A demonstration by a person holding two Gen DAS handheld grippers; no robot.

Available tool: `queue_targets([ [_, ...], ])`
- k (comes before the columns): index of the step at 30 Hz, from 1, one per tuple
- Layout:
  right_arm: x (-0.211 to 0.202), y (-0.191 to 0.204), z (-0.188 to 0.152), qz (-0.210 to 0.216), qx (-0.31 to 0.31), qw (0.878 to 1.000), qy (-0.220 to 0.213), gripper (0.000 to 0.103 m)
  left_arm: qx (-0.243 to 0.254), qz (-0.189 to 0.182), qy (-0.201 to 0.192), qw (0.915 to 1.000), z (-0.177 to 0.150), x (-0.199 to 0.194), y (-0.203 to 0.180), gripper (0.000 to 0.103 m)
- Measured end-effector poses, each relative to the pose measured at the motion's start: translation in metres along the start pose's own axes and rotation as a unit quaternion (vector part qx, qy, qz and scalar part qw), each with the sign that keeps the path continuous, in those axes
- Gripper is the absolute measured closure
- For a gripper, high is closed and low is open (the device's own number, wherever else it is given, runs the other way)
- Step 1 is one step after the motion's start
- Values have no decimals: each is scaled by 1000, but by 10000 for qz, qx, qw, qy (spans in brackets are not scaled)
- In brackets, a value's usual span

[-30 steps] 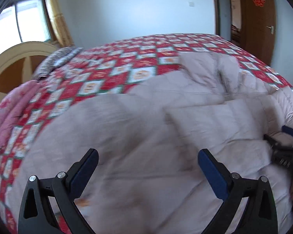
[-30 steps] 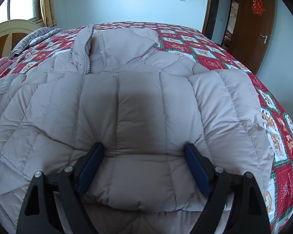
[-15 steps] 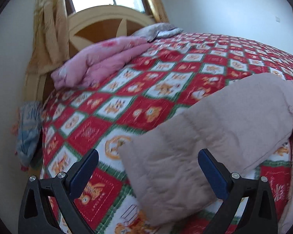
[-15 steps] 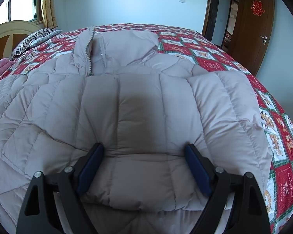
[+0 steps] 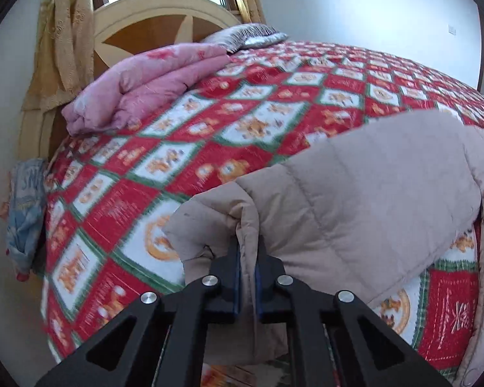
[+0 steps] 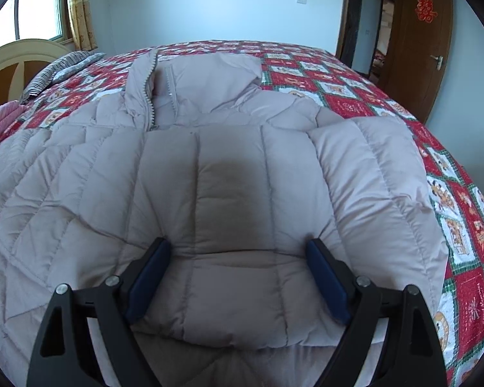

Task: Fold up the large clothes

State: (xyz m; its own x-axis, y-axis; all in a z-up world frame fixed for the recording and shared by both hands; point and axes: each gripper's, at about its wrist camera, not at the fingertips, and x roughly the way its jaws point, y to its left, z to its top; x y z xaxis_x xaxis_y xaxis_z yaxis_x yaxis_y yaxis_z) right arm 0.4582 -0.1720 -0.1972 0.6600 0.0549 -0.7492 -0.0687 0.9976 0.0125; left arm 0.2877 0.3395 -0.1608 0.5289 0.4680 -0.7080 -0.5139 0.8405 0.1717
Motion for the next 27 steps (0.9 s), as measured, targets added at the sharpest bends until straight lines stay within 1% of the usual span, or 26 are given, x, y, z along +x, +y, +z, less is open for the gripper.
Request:
queue_targets([
  [3,-20,-9,-2,114,41,9998,-150,14,-85,68,-278,9996,17,-14,16,97],
  [6,-35,-14,-7,77,-24,9997,-240,14,18,173,-565,9983,38,-32,13,98],
  [8,-44,-17,-9,-118,-129,9994,-289,14,182,300,-897,9953,54,-52,-1,98],
  [9,-46,-20,-8,-217,-170,9991,-314,14,222,304,-1021,9941,61,-59,-7,98],
  [11,-51,-26,-8,-413,-219,9983,-358,14,317,196,-1291,9909,77,-79,-25,98],
  [14,-56,-36,-11,-797,-237,9954,-481,14,564,26,-1599,9855,95,-104,-60,98],
  [16,-55,-42,-14,-928,-234,9942,-496,14,784,-144,-1741,9815,101,-119,-89,98],
  [20,-46,-55,-24,-859,-10,9955,-389,14,1225,-585,-1898,9724,100,-141,-156,98],
  [24,-45,-64,-28,-737,165,9963,-416,14,1576,-982,-1852,9650,89,-150,-222,98],
  [27,-42,-66,-30,-664,233,9968,-376,13,1850,-1269,-1817,9574,75,-158,-275,98],
])
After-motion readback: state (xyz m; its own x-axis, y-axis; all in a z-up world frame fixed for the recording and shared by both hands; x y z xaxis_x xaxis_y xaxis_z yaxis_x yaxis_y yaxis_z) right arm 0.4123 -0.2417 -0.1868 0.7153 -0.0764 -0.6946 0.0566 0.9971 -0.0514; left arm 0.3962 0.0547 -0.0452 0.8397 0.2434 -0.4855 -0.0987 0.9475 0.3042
